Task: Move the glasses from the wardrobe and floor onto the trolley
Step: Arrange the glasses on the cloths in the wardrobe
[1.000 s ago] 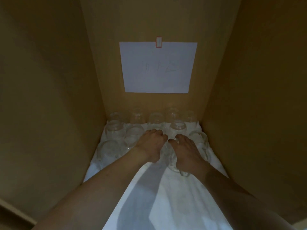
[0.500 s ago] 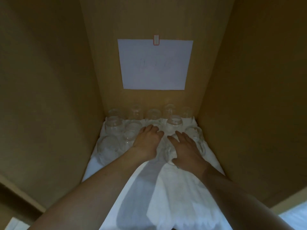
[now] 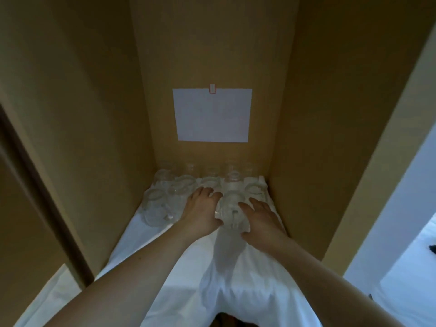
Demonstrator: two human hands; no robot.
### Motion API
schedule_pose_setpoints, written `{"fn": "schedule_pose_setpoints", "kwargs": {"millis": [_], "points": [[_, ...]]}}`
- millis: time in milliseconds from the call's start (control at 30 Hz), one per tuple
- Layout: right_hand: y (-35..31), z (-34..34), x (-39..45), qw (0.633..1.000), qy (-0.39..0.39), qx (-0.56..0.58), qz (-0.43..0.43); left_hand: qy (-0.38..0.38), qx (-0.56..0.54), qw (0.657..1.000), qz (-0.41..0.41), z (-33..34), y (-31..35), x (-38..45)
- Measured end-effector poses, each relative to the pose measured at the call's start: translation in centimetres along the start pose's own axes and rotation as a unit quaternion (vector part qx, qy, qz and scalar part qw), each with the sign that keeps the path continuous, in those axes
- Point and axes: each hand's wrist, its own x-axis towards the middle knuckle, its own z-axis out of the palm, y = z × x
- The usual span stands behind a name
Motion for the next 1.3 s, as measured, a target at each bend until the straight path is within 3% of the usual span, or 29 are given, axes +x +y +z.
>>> {"fn": "schedule_pose_setpoints", "kwargs": {"millis": [400,800,1033,1300], "points": [[-1.6,-2.0,-5.8,0.998,0.006,0.008,-0.054,0.016,-0.012,0.998,-0.065,-2.6,3.2,-7.2],[-5.7,-0.5,-9.4,0.997,0.000,0.017,-0.080,0.036,-0.010,0.994,-0.100,-3.2,1.8,-14.2],[-12.0,0.7,-9.6,0.996,0.008,0.015,-0.088,0.037,-0.020,0.993,-0.107,-5.3,-2.5,-18.3],[-24.3,4.7,-11.8,0.990,-0.022,0.041,-0.136,0.012,-0.009,0.986,-0.167,-9.4,-11.0,-27.3]]}}
